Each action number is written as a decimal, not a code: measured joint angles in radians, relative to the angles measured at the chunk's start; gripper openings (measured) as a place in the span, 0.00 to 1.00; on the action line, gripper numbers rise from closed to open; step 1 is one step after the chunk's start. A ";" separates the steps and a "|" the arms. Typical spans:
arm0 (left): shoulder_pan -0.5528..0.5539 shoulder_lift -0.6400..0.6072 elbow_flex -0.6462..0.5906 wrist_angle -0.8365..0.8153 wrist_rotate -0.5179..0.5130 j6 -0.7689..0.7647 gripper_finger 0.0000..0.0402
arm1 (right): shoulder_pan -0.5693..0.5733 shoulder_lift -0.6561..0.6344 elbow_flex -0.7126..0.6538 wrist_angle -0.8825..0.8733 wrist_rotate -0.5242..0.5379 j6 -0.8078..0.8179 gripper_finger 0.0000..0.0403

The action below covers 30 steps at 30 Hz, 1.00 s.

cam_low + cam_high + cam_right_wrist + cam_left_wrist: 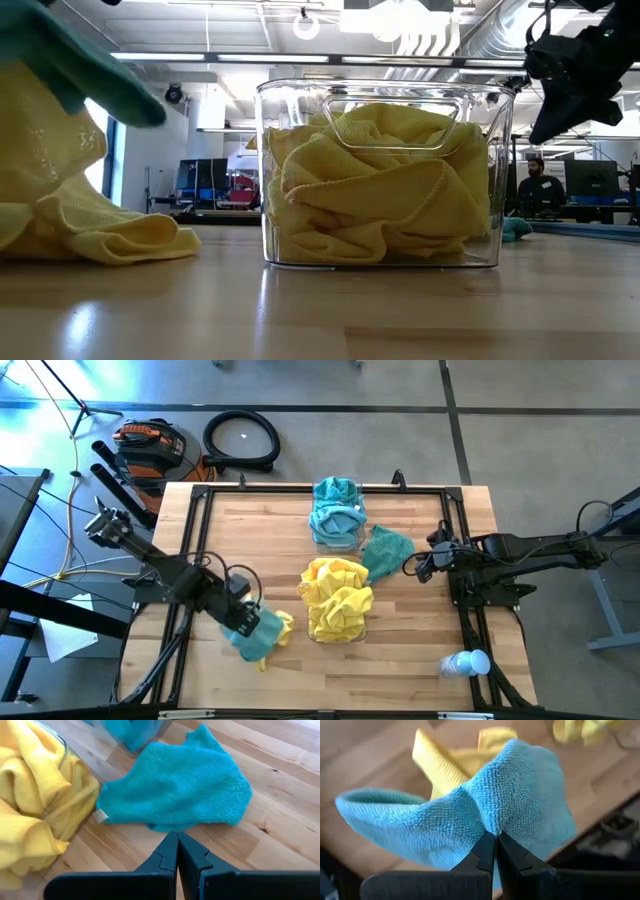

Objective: Sort microfiber towel by color & place in baskets
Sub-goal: Put the blue towel into the top transparent bin

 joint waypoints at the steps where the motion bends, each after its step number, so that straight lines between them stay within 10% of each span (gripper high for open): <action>1: 0.011 -0.008 0.000 -0.003 0.031 0.005 0.00 | 0.000 0.000 0.000 0.009 0.000 0.000 0.00; 13: 0.119 -0.054 0.000 -0.111 0.010 0.191 0.00 | 0.000 0.000 0.000 0.023 0.000 0.025 0.00; 19: 0.195 -0.084 0.000 -0.227 -0.191 0.124 0.00 | 0.000 0.001 0.000 0.031 0.026 0.080 0.00; 23: 0.249 -0.098 0.001 -0.133 -0.073 0.377 0.00 | 0.000 0.001 0.000 0.031 0.047 0.095 0.00; 30: 0.308 -0.101 0.000 -0.156 -0.131 0.399 0.00 | 0.000 0.001 0.000 0.049 0.080 0.122 0.00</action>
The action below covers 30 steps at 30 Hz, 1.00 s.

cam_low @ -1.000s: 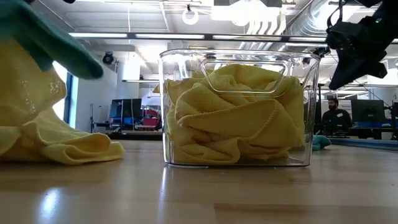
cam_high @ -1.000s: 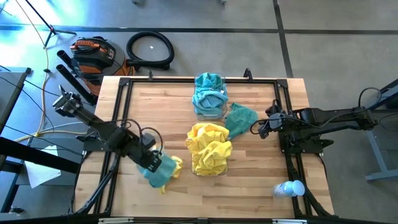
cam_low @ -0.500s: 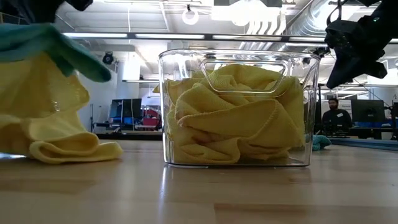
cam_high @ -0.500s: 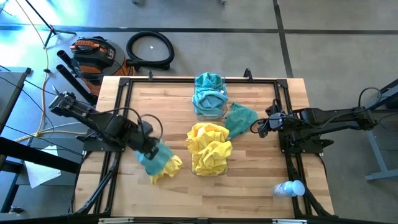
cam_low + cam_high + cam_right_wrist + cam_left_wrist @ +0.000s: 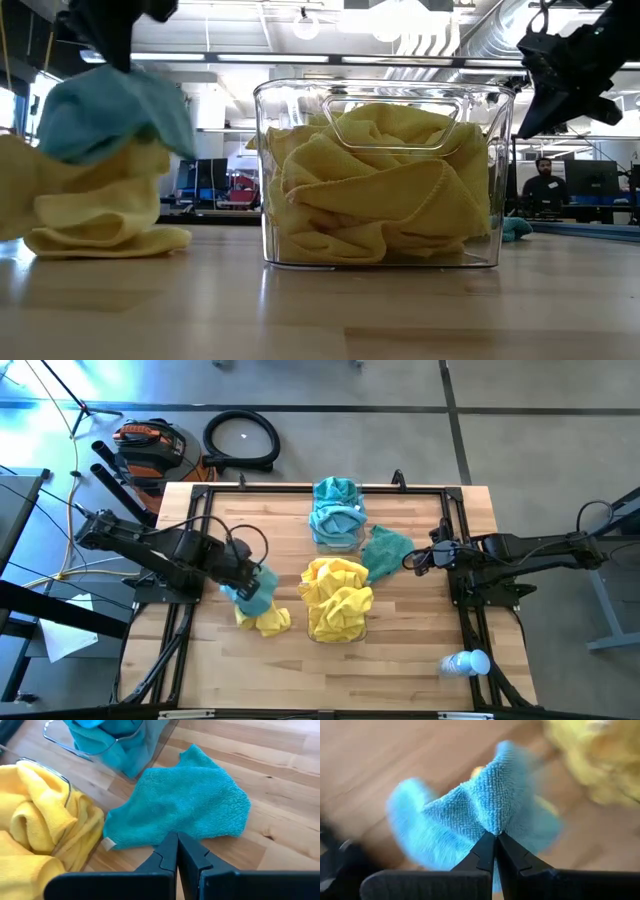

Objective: Sort microfiber towel by color & place in baskets
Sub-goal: Put the blue towel into the top transparent bin

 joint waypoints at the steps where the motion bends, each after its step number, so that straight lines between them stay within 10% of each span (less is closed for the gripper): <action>1: 0.004 -0.006 0.000 0.038 0.008 0.051 0.00 | 0.000 0.000 0.000 0.004 0.000 0.003 0.00; 30: 0.094 -0.004 -0.004 0.117 -0.096 0.244 0.17 | 0.000 0.024 0.000 0.026 0.006 0.061 0.00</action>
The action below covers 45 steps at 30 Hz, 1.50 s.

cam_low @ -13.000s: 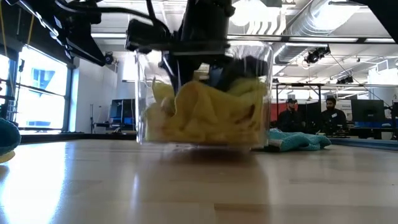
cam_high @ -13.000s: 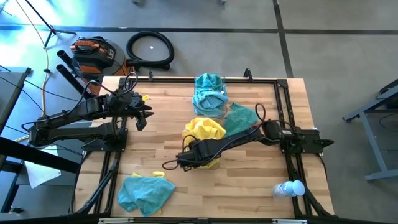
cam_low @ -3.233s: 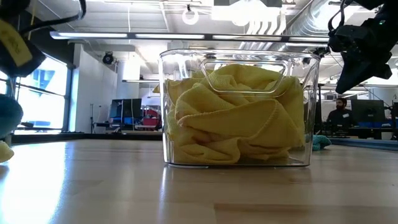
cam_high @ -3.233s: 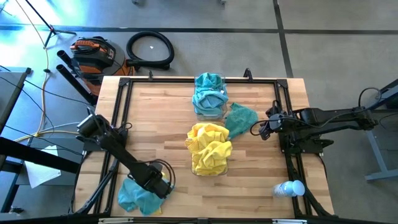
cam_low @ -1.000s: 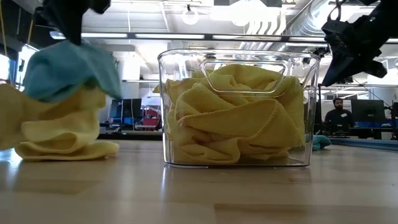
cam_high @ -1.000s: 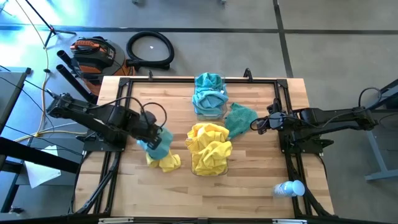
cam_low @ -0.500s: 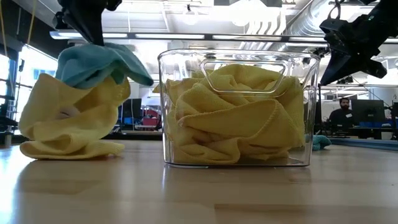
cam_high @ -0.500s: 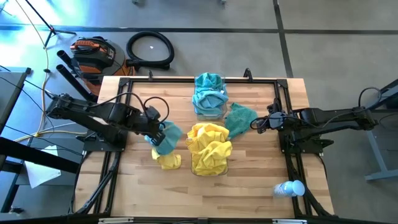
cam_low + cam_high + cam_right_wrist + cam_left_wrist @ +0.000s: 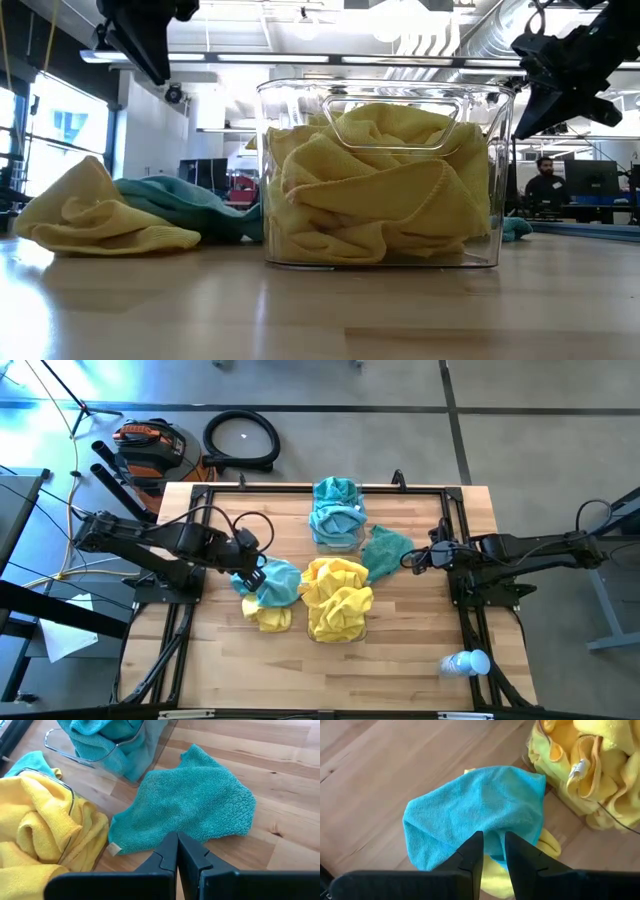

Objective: Sort microfiber towel by color & place in baskets
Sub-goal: Put the blue towel into the top transparent bin

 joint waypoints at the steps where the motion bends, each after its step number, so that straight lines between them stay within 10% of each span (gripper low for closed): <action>1: 0.000 0.000 -0.005 -0.001 0.000 0.000 0.17 | 0.000 0.001 0.000 0.000 0.003 0.000 0.00; 15: 0.090 0.008 -0.315 0.185 0.118 -0.062 0.25 | 0.000 0.047 0.000 0.037 0.017 0.001 0.00; 29: 0.209 0.050 -0.587 0.495 0.024 -0.061 0.31 | 0.000 0.127 0.000 0.109 0.015 -0.001 0.00; 45: 0.233 0.063 -0.568 0.455 0.059 -0.019 0.00 | 0.000 0.161 0.000 0.127 0.015 -0.002 0.00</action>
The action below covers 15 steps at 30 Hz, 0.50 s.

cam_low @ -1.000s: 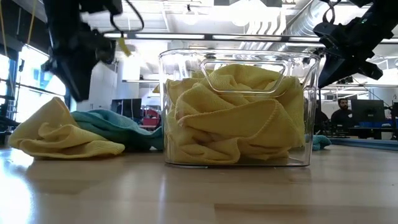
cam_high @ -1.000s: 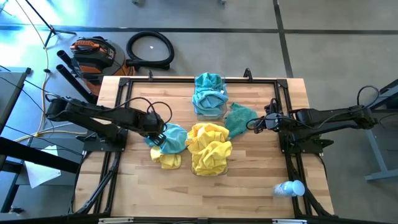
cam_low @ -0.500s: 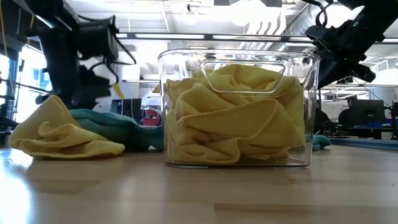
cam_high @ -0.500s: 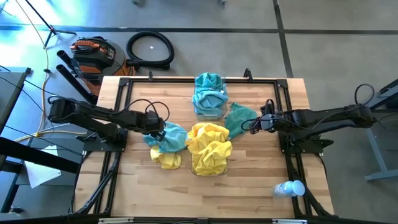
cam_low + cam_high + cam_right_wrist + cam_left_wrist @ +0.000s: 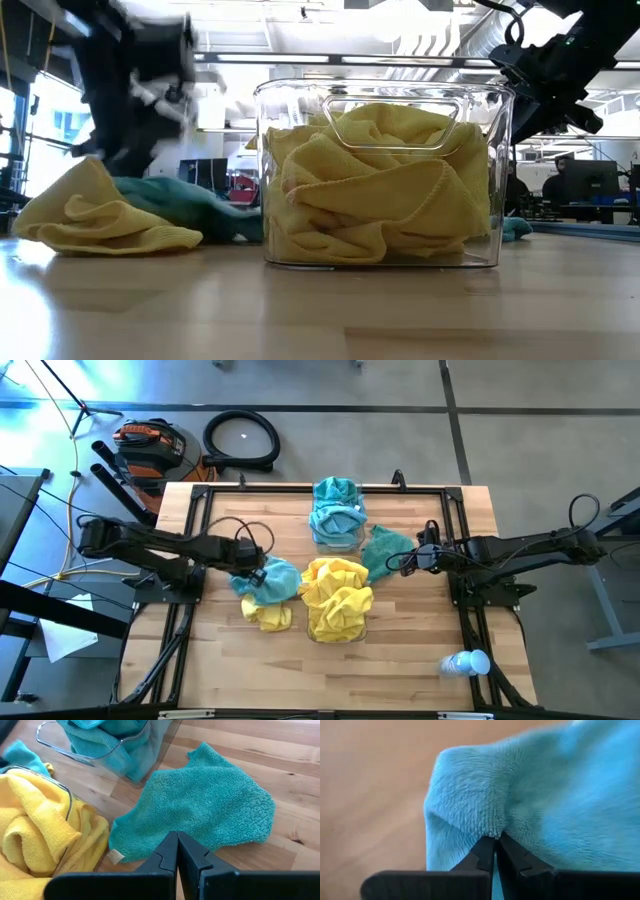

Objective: Sort microfiber towel by color & place in baskets
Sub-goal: Put the blue towel into the top transparent bin

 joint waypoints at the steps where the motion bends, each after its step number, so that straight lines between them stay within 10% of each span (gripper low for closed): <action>1: 0.000 -0.027 0.031 0.000 -0.015 0.012 0.00 | 0.000 0.000 0.000 0.000 0.000 0.000 0.00; 15: 0.134 -0.202 0.586 -0.071 -0.217 0.565 0.00 | 0.000 0.000 0.000 0.004 -0.004 0.000 0.00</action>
